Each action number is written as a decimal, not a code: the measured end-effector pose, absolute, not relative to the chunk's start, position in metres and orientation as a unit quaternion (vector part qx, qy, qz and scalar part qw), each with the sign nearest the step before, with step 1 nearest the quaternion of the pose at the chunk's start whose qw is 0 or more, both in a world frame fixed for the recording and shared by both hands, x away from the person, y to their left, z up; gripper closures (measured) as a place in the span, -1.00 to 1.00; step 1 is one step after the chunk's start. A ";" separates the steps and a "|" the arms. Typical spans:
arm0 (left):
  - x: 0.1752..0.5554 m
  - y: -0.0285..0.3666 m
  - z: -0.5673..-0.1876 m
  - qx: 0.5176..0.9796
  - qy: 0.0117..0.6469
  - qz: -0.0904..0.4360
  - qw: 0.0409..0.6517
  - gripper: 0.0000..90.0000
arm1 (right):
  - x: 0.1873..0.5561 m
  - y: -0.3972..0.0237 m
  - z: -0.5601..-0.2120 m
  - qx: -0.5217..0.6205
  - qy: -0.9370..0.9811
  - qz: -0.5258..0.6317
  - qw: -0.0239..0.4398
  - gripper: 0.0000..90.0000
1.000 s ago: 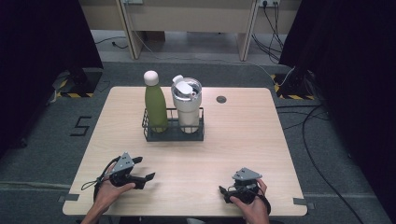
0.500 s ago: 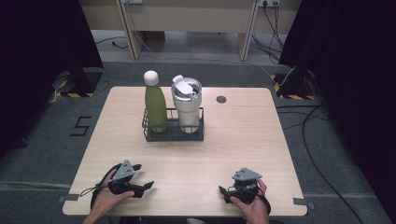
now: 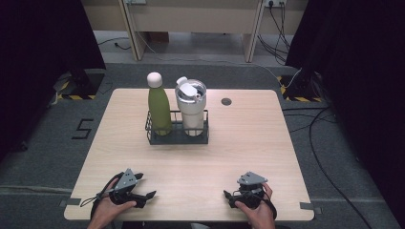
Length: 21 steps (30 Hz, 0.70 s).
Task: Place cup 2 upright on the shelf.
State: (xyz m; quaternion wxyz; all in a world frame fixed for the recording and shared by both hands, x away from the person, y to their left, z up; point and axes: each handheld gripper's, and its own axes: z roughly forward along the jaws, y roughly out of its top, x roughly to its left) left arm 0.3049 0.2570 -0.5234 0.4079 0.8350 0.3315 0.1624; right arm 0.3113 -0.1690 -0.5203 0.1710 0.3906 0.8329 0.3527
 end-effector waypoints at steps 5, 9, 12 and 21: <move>0.301 0.255 -0.525 0.845 0.333 0.160 0.386 -0.67 | 0.311 -0.169 -0.520 0.389 0.834 0.353 0.172 -0.73; 0.302 0.257 -0.525 0.843 0.344 0.149 0.385 -0.68 | 0.311 -0.169 -0.520 0.388 0.834 0.353 0.172 -0.73; 0.302 0.258 -0.526 0.842 0.347 0.147 0.386 -0.69 | 0.311 -0.169 -0.520 0.388 0.834 0.353 0.172 -0.73; 0.304 0.258 -0.526 0.845 0.342 0.145 0.385 -0.72 | 0.311 -0.168 -0.520 0.387 0.835 0.353 0.170 -0.73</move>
